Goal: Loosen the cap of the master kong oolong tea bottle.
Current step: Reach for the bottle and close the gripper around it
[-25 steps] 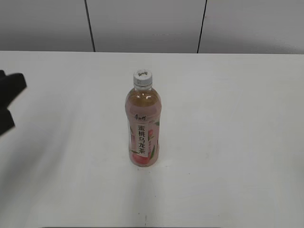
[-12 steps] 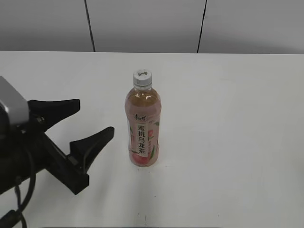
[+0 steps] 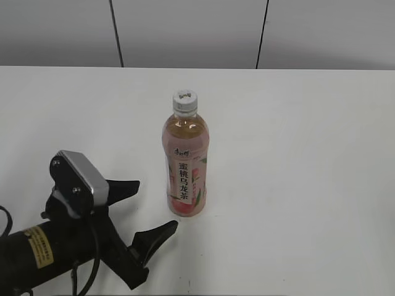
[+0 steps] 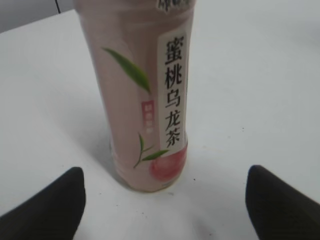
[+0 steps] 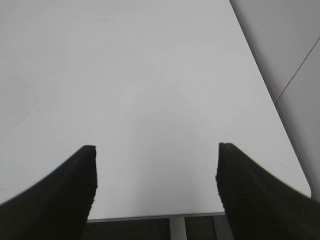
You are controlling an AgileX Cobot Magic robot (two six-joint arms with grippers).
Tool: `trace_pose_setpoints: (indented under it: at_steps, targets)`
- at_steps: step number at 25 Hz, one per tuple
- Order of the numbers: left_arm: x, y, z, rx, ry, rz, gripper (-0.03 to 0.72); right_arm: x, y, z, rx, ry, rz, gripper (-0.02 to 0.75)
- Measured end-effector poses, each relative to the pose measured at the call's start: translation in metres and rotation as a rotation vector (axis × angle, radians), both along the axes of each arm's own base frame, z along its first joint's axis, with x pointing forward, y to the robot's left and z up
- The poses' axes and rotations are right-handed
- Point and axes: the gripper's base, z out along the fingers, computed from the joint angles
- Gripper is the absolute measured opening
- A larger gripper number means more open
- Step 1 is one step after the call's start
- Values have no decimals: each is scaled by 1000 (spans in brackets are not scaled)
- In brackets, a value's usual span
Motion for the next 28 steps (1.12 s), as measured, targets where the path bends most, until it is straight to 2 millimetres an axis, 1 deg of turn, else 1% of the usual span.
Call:
trace_pose_setpoints:
  at_steps: [3, 7, 13, 20, 22, 26, 28]
  targets:
    - [3, -2, -2, -19, 21, 10, 585, 0, 0, 0, 0, 0, 0, 564]
    - [11, -10, 2, -52, -3, 14, 585, 0, 0, 0, 0, 0, 0, 564]
    - [31, -26, 15, -116, -75, 12, 585, 0, 0, 0, 1, 0, 0, 564]
    - [49, -41, 27, -170, -137, 13, 585, 0, 0, 0, 2, 0, 0, 564]
    - [54, -45, 25, -177, -143, 13, 585, 0, 0, 0, 3, 0, 1, 564]
    - [57, -49, 8, -146, -108, 13, 584, 0, 0, 0, 4, 0, 2, 564]
    - [57, -49, 2, -131, -89, 12, 564, 0, 0, 0, 4, 0, 2, 564]
